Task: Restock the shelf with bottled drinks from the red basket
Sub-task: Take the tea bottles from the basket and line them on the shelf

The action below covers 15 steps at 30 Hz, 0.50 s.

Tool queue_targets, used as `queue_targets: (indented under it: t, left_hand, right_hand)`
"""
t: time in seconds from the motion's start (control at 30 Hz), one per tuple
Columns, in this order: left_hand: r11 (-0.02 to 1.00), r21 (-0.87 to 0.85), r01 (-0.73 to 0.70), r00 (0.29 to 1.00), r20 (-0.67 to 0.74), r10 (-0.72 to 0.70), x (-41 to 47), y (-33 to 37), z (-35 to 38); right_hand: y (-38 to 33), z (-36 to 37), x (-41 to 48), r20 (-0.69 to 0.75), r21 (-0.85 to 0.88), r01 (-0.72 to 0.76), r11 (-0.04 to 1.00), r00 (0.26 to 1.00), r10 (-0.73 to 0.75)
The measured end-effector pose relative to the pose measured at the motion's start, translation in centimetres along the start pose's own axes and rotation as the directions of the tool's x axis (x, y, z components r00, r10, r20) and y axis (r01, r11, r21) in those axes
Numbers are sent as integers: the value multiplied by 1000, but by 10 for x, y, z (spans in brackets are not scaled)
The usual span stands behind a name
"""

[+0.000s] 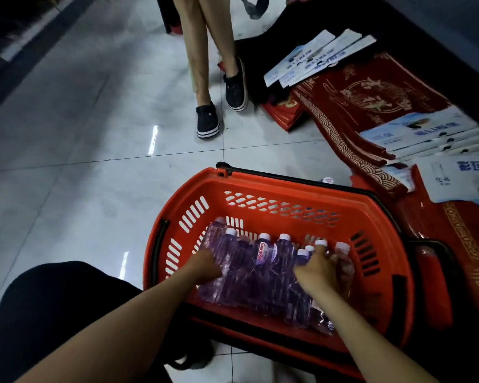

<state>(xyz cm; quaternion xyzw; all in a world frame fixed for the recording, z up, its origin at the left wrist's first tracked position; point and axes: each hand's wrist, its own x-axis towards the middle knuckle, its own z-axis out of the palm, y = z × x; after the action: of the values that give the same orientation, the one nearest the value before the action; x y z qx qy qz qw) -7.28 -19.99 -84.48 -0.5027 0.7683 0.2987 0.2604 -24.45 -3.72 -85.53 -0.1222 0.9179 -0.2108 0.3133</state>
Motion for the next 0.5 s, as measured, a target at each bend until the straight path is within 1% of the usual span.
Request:
queue_targets:
  t: [0.03,0.07,0.1,0.17,0.23,0.27,0.3,0.33,0.37,0.4,0.43,0.47,0.5]
  left_hand:
    - [1000,7,7,1000,6,-7,6,0,3]
    - [1000,16,20,1000,9,-21,10,1,6]
    - [999,20,34,999,-4,-34,16,1,9]
    - [998,10,67,995,-79,-66,23,5,19]
    - [998,18,52,980,-194,-47,20,11,28]
    - [999,43,20,959,-284,-7,20,15,35]
    - [994,95,-46,926,-368,78,17,23,38]
    - [977,165,-137,892,-409,194,16,32,41]
    - [952,184,-245,869,-393,300,14,42,41]
    - [934,107,-342,877,-321,358,13,53,41]
    - [925,-14,-379,910,-188,370,12,65,43]
    - [914,-156,-374,927,-40,372,10,75,45]
    - [895,-292,-336,921,96,377,8,82,49]
  right_hand:
    - [6,1,5,-123,18,-38,999,992,40]
    - [14,2,11,-214,39,-71,997,974,78]
    - [21,4,18,-252,76,-115,990,959,130]
    - [33,5,23,-237,164,-177,970,948,213]
    - [43,8,25,-207,186,-222,957,943,259]
    - [47,7,25,-200,219,-244,944,936,289]
    - [49,4,25,-185,270,-272,924,927,327]
    - [51,1,26,-153,317,-288,904,925,348]
    - [50,-2,26,-86,351,-298,888,934,348]
    - [48,-2,27,-2,371,-301,878,946,325]
    - [44,-1,28,72,379,-292,878,955,287]
    - [37,-1,27,118,391,-265,881,964,238]
    - [30,-1,26,139,412,-225,883,973,183]
